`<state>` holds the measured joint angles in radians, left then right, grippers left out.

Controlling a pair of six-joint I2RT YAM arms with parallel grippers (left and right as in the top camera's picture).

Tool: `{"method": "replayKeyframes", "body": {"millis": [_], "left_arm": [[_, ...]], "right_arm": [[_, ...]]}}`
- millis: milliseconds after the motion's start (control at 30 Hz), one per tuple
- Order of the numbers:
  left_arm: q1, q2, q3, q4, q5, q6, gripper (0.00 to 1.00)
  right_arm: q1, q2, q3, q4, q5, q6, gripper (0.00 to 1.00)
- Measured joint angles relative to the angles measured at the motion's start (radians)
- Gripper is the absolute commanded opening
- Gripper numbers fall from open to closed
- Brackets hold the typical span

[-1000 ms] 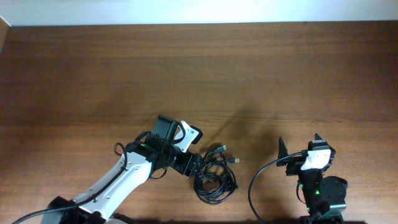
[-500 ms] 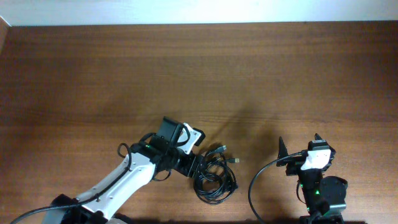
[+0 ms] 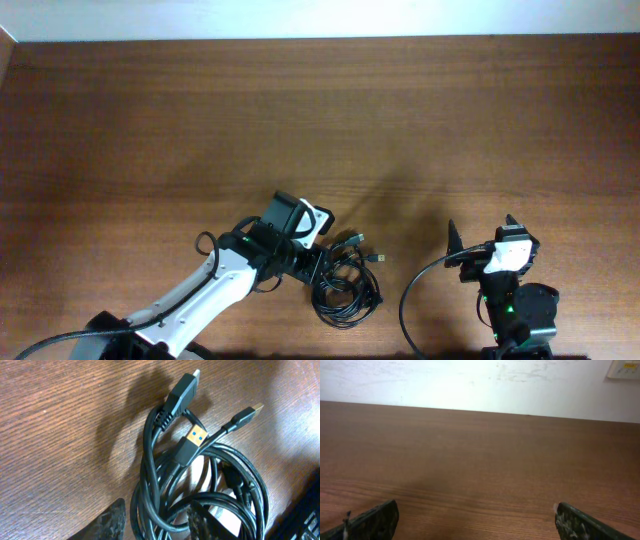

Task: Untangle cables
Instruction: 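Lower the left gripper and grasp the top of the cable bundle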

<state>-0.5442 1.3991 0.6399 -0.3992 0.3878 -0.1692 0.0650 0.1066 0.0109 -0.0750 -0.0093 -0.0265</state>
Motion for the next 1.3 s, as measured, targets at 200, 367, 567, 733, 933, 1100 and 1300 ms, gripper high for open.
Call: {"method": "replayKeyframes", "body": {"millis": [200, 367, 567, 733, 933, 1100, 1300], "left_arm": [[0.000, 0.000, 0.000, 0.001, -0.004, -0.005, 0.38], [0.000, 0.000, 0.000, 0.005, -0.016, -0.005, 0.42], [0.000, 0.000, 0.000, 0.022, -0.027, -0.008, 0.47], [-0.006, 0.026, 0.000, 0.024, -0.033, -0.008, 0.45], [-0.020, 0.100, 0.000, 0.048, -0.034, -0.010, 0.38], [-0.022, 0.131, 0.000, 0.072, -0.028, -0.044, 0.22], [-0.023, 0.131, 0.000, 0.075, -0.029, -0.064, 0.01]], "right_arm": [[0.000, 0.000, 0.000, 0.000, 0.000, 0.001, 0.99], [0.000, 0.000, 0.000, 0.000, 0.000, 0.001, 0.99], [0.000, 0.000, 0.000, 0.000, 0.000, 0.001, 0.99], [0.000, 0.000, 0.000, 0.000, 0.000, 0.001, 0.99], [0.000, 0.000, 0.000, 0.000, 0.000, 0.001, 0.99], [0.000, 0.000, 0.000, 0.000, 0.000, 0.001, 0.99], [0.000, 0.000, 0.000, 0.000, 0.000, 0.001, 0.99]]}}
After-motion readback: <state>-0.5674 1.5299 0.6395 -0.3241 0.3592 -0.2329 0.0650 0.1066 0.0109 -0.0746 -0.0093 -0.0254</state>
